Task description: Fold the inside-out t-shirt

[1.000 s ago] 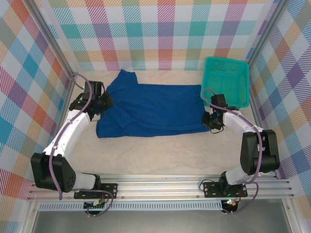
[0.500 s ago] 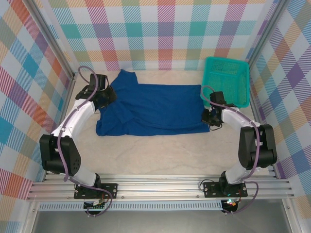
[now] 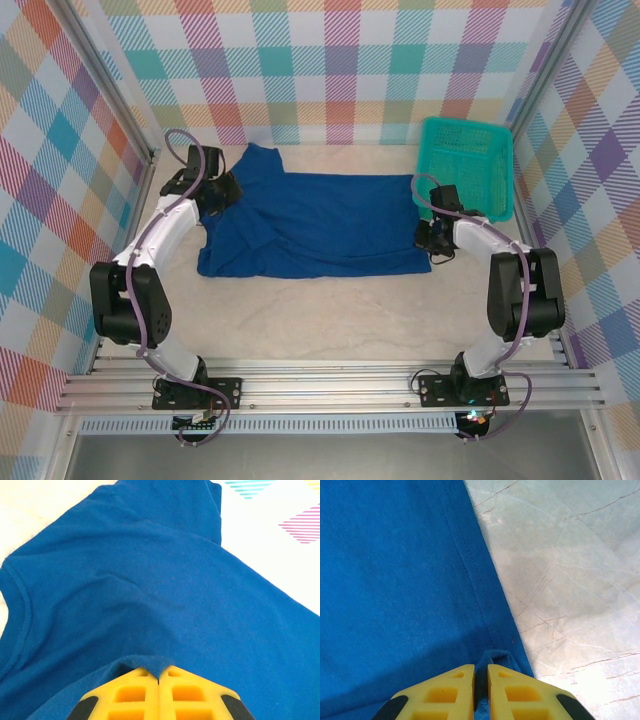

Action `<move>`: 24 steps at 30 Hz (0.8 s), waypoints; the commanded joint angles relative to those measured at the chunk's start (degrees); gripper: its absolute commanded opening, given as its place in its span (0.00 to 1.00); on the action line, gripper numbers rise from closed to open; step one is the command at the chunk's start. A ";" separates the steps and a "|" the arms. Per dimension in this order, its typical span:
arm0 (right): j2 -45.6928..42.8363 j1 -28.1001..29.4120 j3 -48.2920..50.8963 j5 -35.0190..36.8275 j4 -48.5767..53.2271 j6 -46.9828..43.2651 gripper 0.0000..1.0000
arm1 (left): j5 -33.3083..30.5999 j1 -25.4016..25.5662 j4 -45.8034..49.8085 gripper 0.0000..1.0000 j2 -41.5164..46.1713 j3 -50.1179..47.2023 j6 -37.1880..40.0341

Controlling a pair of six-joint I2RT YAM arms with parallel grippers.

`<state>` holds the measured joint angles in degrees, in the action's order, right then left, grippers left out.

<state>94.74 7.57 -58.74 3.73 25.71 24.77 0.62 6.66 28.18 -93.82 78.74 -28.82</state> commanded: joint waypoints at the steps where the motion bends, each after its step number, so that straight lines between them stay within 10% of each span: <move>1: 0.77 -0.08 -2.25 1.06 -0.96 -0.43 0.14 | 0.26 -1.11 -1.53 0.00 -1.03 2.38 1.38; 24: 8.48 1.93 -9.63 6.74 -2.47 -2.76 0.22 | -3.14 -1.46 -1.73 0.10 -13.46 9.03 3.14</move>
<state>103.13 8.78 -66.28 9.15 23.86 23.27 -1.02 5.85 27.00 -105.67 85.12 -27.09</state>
